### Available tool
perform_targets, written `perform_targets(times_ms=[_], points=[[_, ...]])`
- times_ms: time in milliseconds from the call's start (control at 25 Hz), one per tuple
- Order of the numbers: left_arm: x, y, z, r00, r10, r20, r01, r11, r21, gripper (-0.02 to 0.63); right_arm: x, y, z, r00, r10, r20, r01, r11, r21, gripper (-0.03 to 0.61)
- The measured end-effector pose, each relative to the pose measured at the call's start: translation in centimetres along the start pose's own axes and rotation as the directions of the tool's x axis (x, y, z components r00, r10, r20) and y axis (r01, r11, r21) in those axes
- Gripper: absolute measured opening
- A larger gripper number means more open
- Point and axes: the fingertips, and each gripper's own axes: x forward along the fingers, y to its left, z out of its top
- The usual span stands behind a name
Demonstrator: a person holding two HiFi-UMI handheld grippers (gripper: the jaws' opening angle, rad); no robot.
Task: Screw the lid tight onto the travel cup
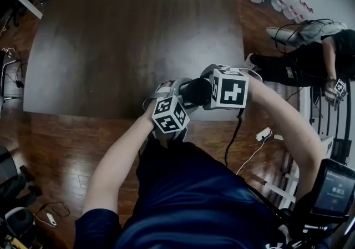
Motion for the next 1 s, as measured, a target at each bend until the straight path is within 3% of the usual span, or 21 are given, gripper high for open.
perform_targets(times_ms=[80, 160, 200, 280, 360, 480, 600, 680, 800, 880, 920, 1000], points=[[0.0, 0.1, -0.1, 0.995, 0.098, 0.013, -0.097, 0.993, -0.062, 0.391, 0.2, 0.0, -0.1, 0.999, -0.025, 0.043, 0.016, 0.981, 0.194, 0.407], [-0.1, 0.0, -0.2, 0.978, 0.211, 0.013, -0.207, 0.969, -0.138, 0.39, 0.2, 0.0, -0.1, 0.992, -0.083, 0.091, 0.043, 0.926, 0.374, 0.405], [-0.1, -0.1, -0.3, 0.967, 0.254, 0.01, -0.249, 0.953, -0.171, 0.391, 0.3, 0.1, 0.0, 0.988, -0.11, 0.105, 0.057, 0.906, 0.419, 0.406], [-0.4, -0.4, -0.4, 0.96, 0.281, 0.014, -0.271, 0.939, -0.21, 0.393, 0.4, 0.4, 0.1, 0.983, -0.143, 0.111, 0.083, 0.902, 0.424, 0.407], [-0.8, -0.5, -0.7, 0.974, 0.225, 0.024, -0.217, 0.957, -0.194, 0.402, 0.4, 0.4, 0.1, 0.985, -0.146, 0.097, 0.101, 0.926, 0.364, 0.407], [-1.2, 0.3, -1.4, 0.994, 0.104, 0.01, -0.103, 0.991, -0.088, 0.43, 0.3, 0.1, 0.3, 0.991, -0.111, 0.068, 0.092, 0.967, 0.238, 0.406], [-0.6, 0.3, -1.3, 1.0, -0.013, -0.009, 0.013, 1.0, -0.008, 0.43, -0.1, -0.1, 0.5, 0.994, -0.1, 0.051, 0.1, 0.995, 0.019, 0.446], [-0.1, -0.1, -1.0, 0.999, -0.046, -0.021, 0.047, 0.998, 0.031, 0.43, -0.5, -0.1, 0.4, 0.994, -0.105, 0.039, 0.11, 0.98, -0.168, 0.463], [0.5, -0.3, -0.4, 0.999, -0.03, -0.01, 0.03, 0.999, 0.034, 0.423, -0.3, 0.6, 0.0, 0.994, -0.11, -0.006, 0.099, 0.915, -0.39, 0.462], [0.7, -0.2, -0.2, 1.0, -0.003, 0.007, 0.002, 1.0, 0.011, 0.405, 0.4, 0.8, -0.2, 0.992, -0.123, -0.024, 0.099, 0.887, -0.452, 0.458], [0.7, -0.2, -0.2, 1.0, 0.009, 0.012, -0.009, 1.0, 0.002, 0.403, 0.7, 0.8, -0.2, 0.992, -0.128, -0.019, 0.106, 0.887, -0.449, 0.428], [0.7, -0.3, -0.2, 0.999, 0.038, 0.014, -0.038, 0.999, -0.017, 0.402, 0.9, 0.7, -0.2, 0.994, -0.113, -0.001, 0.106, 0.939, -0.327, 0.423]])
